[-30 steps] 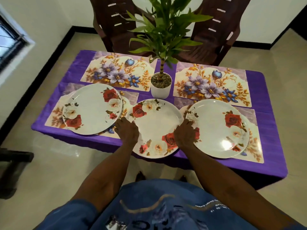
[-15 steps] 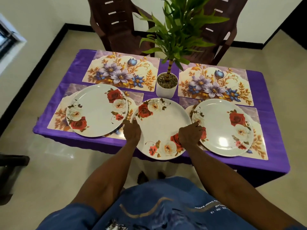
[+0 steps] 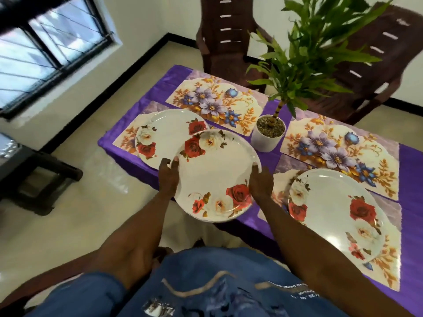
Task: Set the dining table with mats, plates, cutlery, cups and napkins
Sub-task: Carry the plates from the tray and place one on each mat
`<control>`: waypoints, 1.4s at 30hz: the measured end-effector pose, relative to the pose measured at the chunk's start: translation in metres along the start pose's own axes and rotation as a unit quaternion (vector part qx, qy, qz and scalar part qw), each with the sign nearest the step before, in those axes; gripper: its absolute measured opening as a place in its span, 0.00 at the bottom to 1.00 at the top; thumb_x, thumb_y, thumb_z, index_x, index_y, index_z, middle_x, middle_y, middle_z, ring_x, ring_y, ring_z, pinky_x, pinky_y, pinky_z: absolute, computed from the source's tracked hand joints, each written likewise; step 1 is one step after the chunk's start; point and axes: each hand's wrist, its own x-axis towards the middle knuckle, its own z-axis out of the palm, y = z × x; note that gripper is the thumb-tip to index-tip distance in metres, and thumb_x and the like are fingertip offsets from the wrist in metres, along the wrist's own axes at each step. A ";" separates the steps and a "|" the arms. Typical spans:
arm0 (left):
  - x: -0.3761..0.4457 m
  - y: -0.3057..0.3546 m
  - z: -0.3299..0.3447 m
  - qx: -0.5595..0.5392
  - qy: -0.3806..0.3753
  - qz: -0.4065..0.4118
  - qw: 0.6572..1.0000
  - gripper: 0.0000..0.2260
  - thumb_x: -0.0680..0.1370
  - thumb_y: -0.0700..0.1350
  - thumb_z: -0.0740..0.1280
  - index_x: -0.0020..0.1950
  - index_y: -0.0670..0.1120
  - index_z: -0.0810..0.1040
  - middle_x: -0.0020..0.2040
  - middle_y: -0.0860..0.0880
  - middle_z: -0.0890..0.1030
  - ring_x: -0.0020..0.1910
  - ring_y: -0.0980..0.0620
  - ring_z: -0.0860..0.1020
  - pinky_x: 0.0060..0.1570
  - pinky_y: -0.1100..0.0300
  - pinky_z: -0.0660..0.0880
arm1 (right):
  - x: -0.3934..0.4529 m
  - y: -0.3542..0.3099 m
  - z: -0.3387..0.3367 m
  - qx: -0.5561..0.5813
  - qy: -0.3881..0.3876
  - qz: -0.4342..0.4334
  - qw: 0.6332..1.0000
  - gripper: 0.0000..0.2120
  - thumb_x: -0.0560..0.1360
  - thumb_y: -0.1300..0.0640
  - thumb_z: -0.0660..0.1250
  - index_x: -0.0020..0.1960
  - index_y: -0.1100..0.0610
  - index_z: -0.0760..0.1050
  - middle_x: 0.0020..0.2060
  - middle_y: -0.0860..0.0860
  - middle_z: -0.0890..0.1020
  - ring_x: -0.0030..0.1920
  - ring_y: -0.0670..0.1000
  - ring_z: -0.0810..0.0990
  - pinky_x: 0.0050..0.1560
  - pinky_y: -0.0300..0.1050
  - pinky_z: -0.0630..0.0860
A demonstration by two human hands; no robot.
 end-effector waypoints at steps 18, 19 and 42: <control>0.034 -0.040 -0.135 -0.160 0.304 -0.077 0.936 0.11 0.79 0.54 0.66 0.48 0.46 0.74 0.47 0.47 0.80 0.46 0.46 0.80 0.48 0.55 0.78 | -0.039 -0.135 0.134 0.095 -0.166 -0.134 0.972 0.20 0.82 0.50 0.59 0.66 0.62 0.75 0.61 0.59 0.79 0.61 0.60 0.77 0.56 0.47 0.71; 0.040 -0.040 -0.141 -0.158 0.309 -0.078 0.935 0.11 0.79 0.53 0.65 0.49 0.45 0.74 0.46 0.47 0.79 0.45 0.47 0.80 0.47 0.57 0.77 | -0.041 -0.142 0.143 0.093 -0.166 -0.135 0.972 0.20 0.82 0.50 0.59 0.67 0.62 0.74 0.61 0.59 0.79 0.62 0.60 0.76 0.58 0.49 0.72; 0.426 -0.035 -0.390 -0.056 0.240 -0.153 0.957 0.18 0.82 0.54 0.60 0.63 0.40 0.73 0.55 0.45 0.78 0.50 0.49 0.76 0.47 0.58 0.71 | -0.062 -0.398 0.517 0.052 -0.132 -0.051 0.989 0.19 0.81 0.50 0.61 0.60 0.64 0.77 0.55 0.61 0.81 0.57 0.61 0.79 0.51 0.46 0.71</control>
